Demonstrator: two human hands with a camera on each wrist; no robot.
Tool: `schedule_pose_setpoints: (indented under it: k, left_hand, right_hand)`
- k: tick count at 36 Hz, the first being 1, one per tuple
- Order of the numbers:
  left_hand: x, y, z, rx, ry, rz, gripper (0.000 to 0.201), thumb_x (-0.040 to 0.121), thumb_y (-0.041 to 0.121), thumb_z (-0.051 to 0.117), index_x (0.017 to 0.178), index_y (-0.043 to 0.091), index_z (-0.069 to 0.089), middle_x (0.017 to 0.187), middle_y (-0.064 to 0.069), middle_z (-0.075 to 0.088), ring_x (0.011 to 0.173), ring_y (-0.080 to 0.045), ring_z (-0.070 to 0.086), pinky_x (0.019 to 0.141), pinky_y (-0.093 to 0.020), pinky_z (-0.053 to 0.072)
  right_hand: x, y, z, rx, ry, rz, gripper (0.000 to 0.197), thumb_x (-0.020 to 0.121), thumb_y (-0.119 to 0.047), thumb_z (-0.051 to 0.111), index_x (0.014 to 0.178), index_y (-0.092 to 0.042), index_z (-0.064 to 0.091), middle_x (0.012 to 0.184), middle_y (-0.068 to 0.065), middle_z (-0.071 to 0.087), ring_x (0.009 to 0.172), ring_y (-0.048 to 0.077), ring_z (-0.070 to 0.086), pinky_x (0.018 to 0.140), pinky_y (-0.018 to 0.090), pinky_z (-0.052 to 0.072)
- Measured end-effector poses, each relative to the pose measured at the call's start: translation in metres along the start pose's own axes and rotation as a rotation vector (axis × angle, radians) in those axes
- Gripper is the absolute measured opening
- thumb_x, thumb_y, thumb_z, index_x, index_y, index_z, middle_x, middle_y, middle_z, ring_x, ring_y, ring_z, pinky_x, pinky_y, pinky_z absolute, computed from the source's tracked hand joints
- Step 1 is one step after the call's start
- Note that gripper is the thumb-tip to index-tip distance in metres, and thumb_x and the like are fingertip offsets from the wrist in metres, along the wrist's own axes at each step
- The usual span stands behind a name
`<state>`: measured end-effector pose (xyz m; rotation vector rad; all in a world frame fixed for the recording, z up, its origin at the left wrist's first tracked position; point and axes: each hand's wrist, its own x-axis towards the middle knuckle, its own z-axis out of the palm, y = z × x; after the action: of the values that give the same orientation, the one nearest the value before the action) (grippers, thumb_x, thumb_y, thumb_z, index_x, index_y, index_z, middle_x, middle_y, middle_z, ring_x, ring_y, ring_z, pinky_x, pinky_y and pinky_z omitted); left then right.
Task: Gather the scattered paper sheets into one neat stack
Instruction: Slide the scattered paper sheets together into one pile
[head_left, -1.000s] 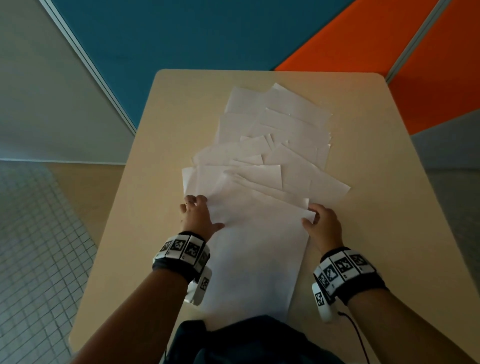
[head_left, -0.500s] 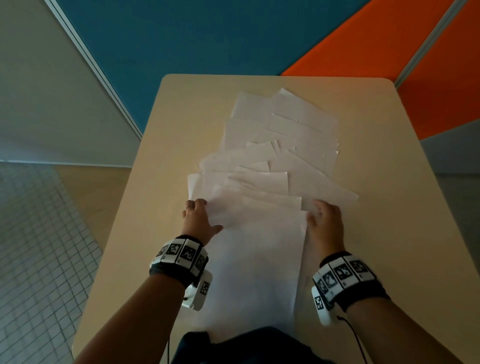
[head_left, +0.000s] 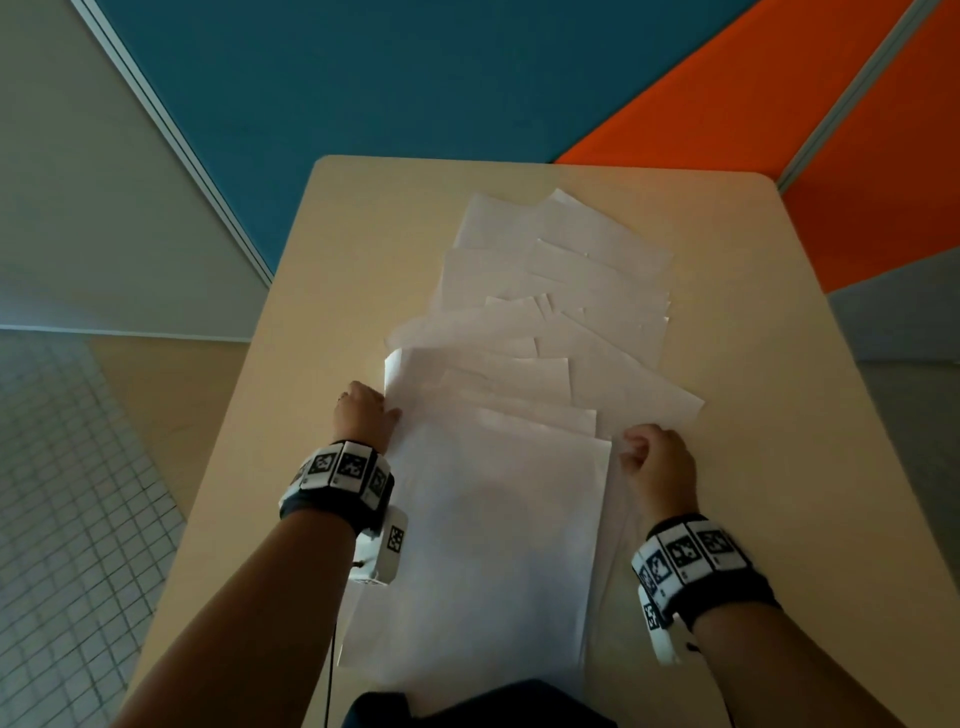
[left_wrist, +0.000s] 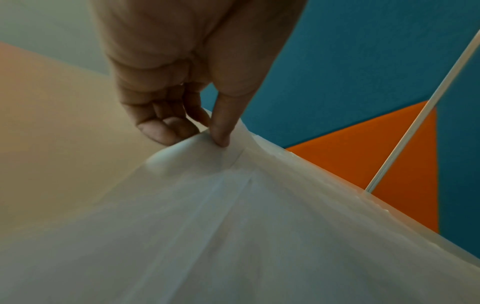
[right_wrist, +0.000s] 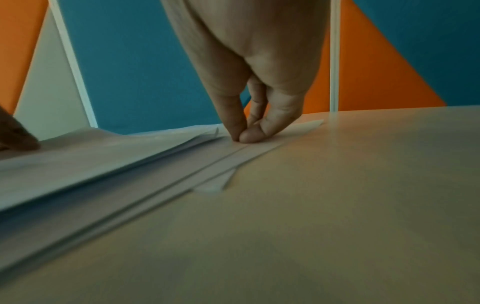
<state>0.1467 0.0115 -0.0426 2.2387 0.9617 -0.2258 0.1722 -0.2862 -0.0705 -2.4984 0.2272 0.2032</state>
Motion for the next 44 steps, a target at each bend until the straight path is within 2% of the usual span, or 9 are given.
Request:
schedule_pose_setpoints:
  k: [7, 11, 15, 22, 29, 33, 39, 41, 44]
  left_hand:
    - [0.005, -0.005, -0.002, -0.028, 0.004, 0.009, 0.039, 0.084, 0.010, 0.064, 0.118, -0.003, 0.050, 0.115, -0.025, 0.062, 0.112, -0.037, 0.054, 0.094, -0.041, 0.042]
    - [0.008, -0.009, -0.005, 0.026, -0.011, 0.026, 0.033, 0.082, 0.012, 0.066, 0.111, -0.003, 0.057, 0.120, -0.025, 0.056, 0.116, -0.035, 0.048, 0.099, -0.037, 0.038]
    - [0.008, -0.008, -0.005, 0.014, -0.008, 0.057, 0.017, 0.082, 0.008, 0.065, 0.087, 0.007, 0.049, 0.094, -0.021, 0.058, 0.104, -0.037, 0.056, 0.076, -0.034, 0.038]
    - [0.010, -0.008, -0.003, -0.024, -0.003, 0.082, 0.028, 0.083, 0.008, 0.064, 0.105, -0.008, 0.058, 0.109, -0.025, 0.065, 0.101, -0.037, 0.058, 0.073, -0.032, 0.036]
    - [0.016, -0.014, -0.004, -0.061, 0.000, 0.131, 0.023, 0.083, 0.004, 0.062, 0.103, -0.008, 0.062, 0.104, -0.029, 0.067, 0.097, -0.040, 0.062, 0.084, -0.041, 0.048]
    - [0.019, -0.015, -0.005, -0.069, -0.023, 0.154, 0.022, 0.083, 0.003, 0.061, 0.103, -0.007, 0.063, 0.104, -0.027, 0.068, 0.098, -0.039, 0.063, 0.086, -0.043, 0.049]
    - [0.021, -0.007, -0.004, -0.031, -0.039, 0.196, 0.022, 0.084, 0.004, 0.060, 0.103, -0.006, 0.063, 0.107, -0.025, 0.068, 0.099, -0.037, 0.062, 0.085, -0.039, 0.048]
    - [0.021, -0.006, -0.003, -0.033, -0.049, 0.205, 0.022, 0.085, 0.005, 0.058, 0.104, -0.005, 0.063, 0.108, -0.023, 0.068, 0.100, -0.036, 0.062, 0.084, -0.037, 0.047]
    - [0.020, -0.004, -0.003, -0.034, -0.059, 0.228, 0.020, 0.087, 0.007, 0.057, 0.102, -0.003, 0.064, 0.104, -0.023, 0.069, 0.097, -0.035, 0.063, 0.076, -0.032, 0.043]
  right_hand:
    - [-0.002, 0.004, -0.002, -0.093, 0.011, 0.005, 0.055, 0.077, -0.015, 0.074, 0.125, -0.001, 0.051, 0.130, 0.023, 0.044, 0.117, 0.041, 0.048, 0.100, 0.044, 0.041]
    - [0.009, 0.004, -0.004, -0.137, -0.031, -0.007, 0.046, 0.078, -0.017, 0.073, 0.116, 0.000, 0.054, 0.123, 0.022, 0.049, 0.111, 0.039, 0.051, 0.094, 0.044, 0.043]
    - [0.017, 0.002, -0.007, -0.140, -0.065, -0.049, 0.039, 0.076, -0.012, 0.074, 0.107, 0.004, 0.056, 0.113, 0.023, 0.055, 0.104, 0.036, 0.054, 0.086, 0.041, 0.043]
    - [0.024, -0.002, -0.016, -0.227, -0.184, -0.047, 0.032, 0.079, -0.018, 0.071, 0.103, 0.000, 0.061, 0.113, 0.022, 0.054, 0.101, 0.038, 0.056, 0.087, 0.040, 0.045]
    - [0.034, -0.015, -0.025, 0.055, -0.158, -0.015, 0.032, 0.081, -0.004, 0.068, 0.111, 0.000, 0.057, 0.108, 0.018, 0.067, 0.086, 0.024, 0.060, 0.080, 0.029, 0.044]
    - [0.043, -0.022, -0.022, 0.206, -0.100, 0.054, 0.039, 0.079, 0.004, 0.067, 0.116, 0.003, 0.056, 0.115, 0.022, 0.065, 0.103, 0.032, 0.064, 0.084, 0.026, 0.041]
    - [0.048, -0.041, -0.009, 0.260, -0.153, 0.033, 0.041, 0.079, 0.006, 0.067, 0.118, 0.000, 0.056, 0.114, 0.022, 0.065, 0.094, 0.028, 0.062, 0.081, 0.034, 0.053]
    - [0.049, -0.046, -0.004, 0.257, -0.169, 0.017, 0.040, 0.079, 0.006, 0.066, 0.118, 0.000, 0.056, 0.112, 0.022, 0.066, 0.086, 0.020, 0.059, 0.073, 0.029, 0.049]
    - [0.051, -0.050, 0.002, 0.264, -0.168, -0.014, 0.037, 0.080, 0.005, 0.066, 0.115, -0.001, 0.058, 0.109, 0.022, 0.067, 0.084, 0.019, 0.058, 0.076, 0.030, 0.052]
